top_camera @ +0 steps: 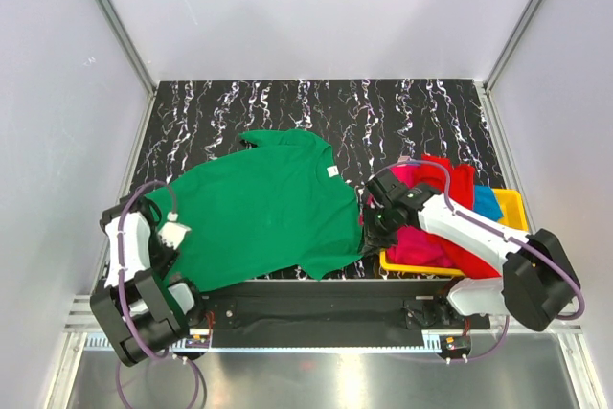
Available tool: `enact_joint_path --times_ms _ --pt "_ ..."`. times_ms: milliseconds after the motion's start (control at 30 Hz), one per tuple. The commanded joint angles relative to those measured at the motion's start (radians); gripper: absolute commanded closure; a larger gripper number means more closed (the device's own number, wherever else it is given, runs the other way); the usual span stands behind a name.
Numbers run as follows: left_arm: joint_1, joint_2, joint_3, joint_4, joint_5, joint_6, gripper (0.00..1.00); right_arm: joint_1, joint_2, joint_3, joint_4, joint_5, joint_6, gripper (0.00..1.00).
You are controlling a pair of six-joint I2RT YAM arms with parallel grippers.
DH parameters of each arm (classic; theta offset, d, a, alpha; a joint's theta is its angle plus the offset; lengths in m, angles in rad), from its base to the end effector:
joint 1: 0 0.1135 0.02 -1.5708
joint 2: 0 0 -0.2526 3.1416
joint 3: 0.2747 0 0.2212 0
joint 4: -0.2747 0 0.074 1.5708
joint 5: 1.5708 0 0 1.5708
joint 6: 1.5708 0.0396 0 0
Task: Fold and stack the t-shirts
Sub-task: Flatten the tshirt out
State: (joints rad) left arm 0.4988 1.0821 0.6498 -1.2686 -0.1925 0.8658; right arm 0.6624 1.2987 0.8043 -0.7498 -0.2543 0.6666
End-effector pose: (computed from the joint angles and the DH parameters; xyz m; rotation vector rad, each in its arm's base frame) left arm 0.0888 0.0570 0.1899 -0.5505 -2.8657 -0.0988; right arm 0.1548 0.1333 0.2022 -0.0565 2.9811 0.6029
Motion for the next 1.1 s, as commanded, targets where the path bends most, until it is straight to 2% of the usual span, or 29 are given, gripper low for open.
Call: enact_joint_path --times_ms 0,33,67,133,267,300,367,400,467,500,567,600,733,767,800,867,933,1067 --pt "0.007 -0.002 0.01 -0.029 -0.033 0.013 0.43 0.011 0.002 0.039 -0.019 0.004 -0.015 0.55" --pt "0.007 -0.004 0.026 -0.043 -0.028 0.018 0.29 0.011 -0.002 0.055 -0.034 0.024 -0.016 0.41" --pt "0.007 -0.004 0.04 -0.054 -0.021 0.019 0.01 0.011 -0.01 0.074 -0.045 0.032 -0.021 0.38" --pt "0.007 -0.002 0.12 -0.077 0.008 0.015 0.01 0.011 -0.033 0.157 -0.063 0.036 -0.033 0.3" --pt "0.007 0.033 0.356 -0.025 0.071 -0.066 0.01 0.011 0.0 0.373 -0.043 0.049 -0.103 0.26" --pt "0.007 0.057 0.396 0.051 0.082 -0.124 0.01 0.011 0.023 0.471 -0.014 0.05 -0.17 0.25" --pt "0.007 0.087 0.477 0.147 0.085 -0.177 0.01 0.009 0.121 0.563 0.023 0.065 -0.237 0.25" --pt "0.006 0.128 0.49 0.264 0.053 -0.235 0.04 0.009 0.167 0.667 0.048 0.075 -0.313 0.25" --pt "0.003 0.186 0.522 0.354 0.027 -0.273 0.15 -0.001 0.322 0.84 0.056 0.101 -0.379 0.32" --pt "0.001 0.253 0.549 0.406 0.016 -0.301 0.24 -0.023 0.435 0.901 0.056 0.093 -0.425 0.34" --pt "0.001 0.326 0.582 0.439 0.005 -0.321 0.31 -0.049 0.546 1.077 0.053 0.078 -0.464 0.36" --pt "0.003 0.391 0.594 0.474 -0.004 -0.327 0.32 -0.059 0.603 1.136 0.043 0.079 -0.49 0.4" --pt "0.009 0.533 0.631 0.552 -0.053 -0.314 0.29 -0.119 0.963 1.481 -0.057 0.096 -0.532 0.41" --pt "0.01 0.559 0.639 0.564 -0.061 -0.312 0.28 -0.13 1.02 1.618 -0.084 0.11 -0.541 0.39" --pt "0.014 0.603 0.651 0.581 -0.062 -0.307 0.27 -0.135 1.118 1.674 -0.12 0.121 -0.561 0.38" --pt "0.014 0.637 0.662 0.592 -0.055 -0.309 0.22 -0.15 1.198 1.787 -0.135 0.133 -0.57 0.34" --pt "0.014 0.676 0.666 0.604 -0.035 -0.31 0.21 -0.159 1.269 1.816 -0.137 0.141 -0.564 0.33" --pt "0.015 0.714 0.639 0.626 0.028 -0.304 0.21 -0.164 1.301 1.73 -0.091 0.116 -0.555 0.32"
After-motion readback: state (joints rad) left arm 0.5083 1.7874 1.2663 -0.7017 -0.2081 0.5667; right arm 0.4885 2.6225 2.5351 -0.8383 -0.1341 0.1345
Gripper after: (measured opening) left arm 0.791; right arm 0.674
